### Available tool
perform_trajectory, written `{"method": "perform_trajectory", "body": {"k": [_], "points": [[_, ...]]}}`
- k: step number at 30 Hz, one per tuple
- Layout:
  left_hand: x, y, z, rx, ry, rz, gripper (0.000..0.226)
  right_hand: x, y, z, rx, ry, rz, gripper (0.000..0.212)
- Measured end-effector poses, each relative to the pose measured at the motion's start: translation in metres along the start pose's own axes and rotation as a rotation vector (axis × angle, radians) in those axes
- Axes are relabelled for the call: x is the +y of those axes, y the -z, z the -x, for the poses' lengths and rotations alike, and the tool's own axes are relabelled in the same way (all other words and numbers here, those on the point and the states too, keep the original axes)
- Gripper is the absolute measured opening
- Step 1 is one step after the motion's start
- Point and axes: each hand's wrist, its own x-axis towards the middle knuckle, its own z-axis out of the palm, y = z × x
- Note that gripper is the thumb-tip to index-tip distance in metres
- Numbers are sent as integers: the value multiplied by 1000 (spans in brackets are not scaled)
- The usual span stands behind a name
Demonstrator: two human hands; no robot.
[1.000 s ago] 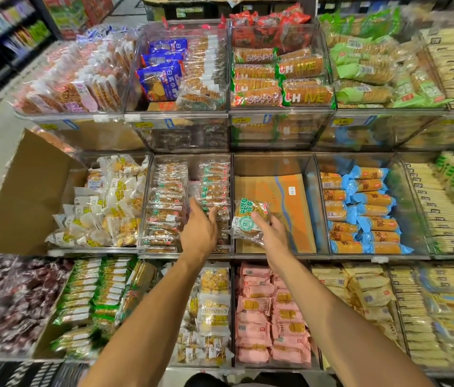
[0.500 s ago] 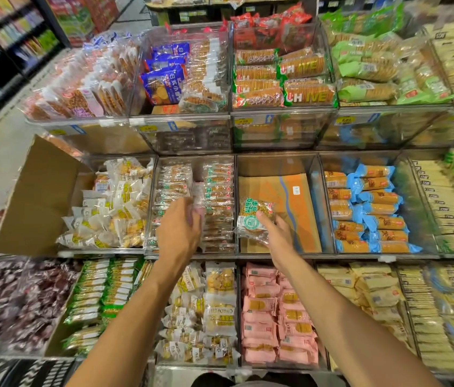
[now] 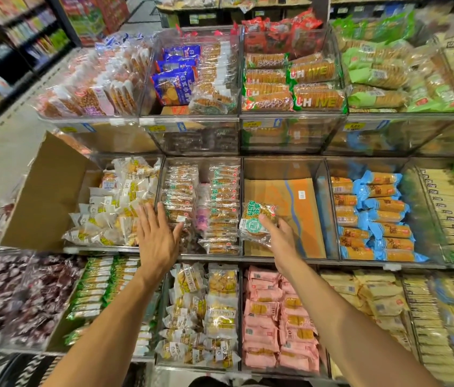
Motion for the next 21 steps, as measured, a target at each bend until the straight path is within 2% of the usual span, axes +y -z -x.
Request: {"method": "perform_trajectory", "body": {"k": [3, 7, 14, 20, 21], "points": [[0, 2, 2, 55, -69, -1, 74, -9, -8, -2, -18, 27, -17, 87], [-7, 3, -1, 17, -208, -40, 73, -27, -26, 2, -52, 58, -20, 65], [-1, 15, -22, 30, -338, -76, 72, -23, -56, 14, -38, 52, -114, 89], [-4, 7, -25, 15, -316, -95, 74, -33, -81, 12, 24, 148, -48, 85], [-5, 6, -25, 20, -315, -92, 74, -35, -89, 12, 53, 162, -17, 75]]}}
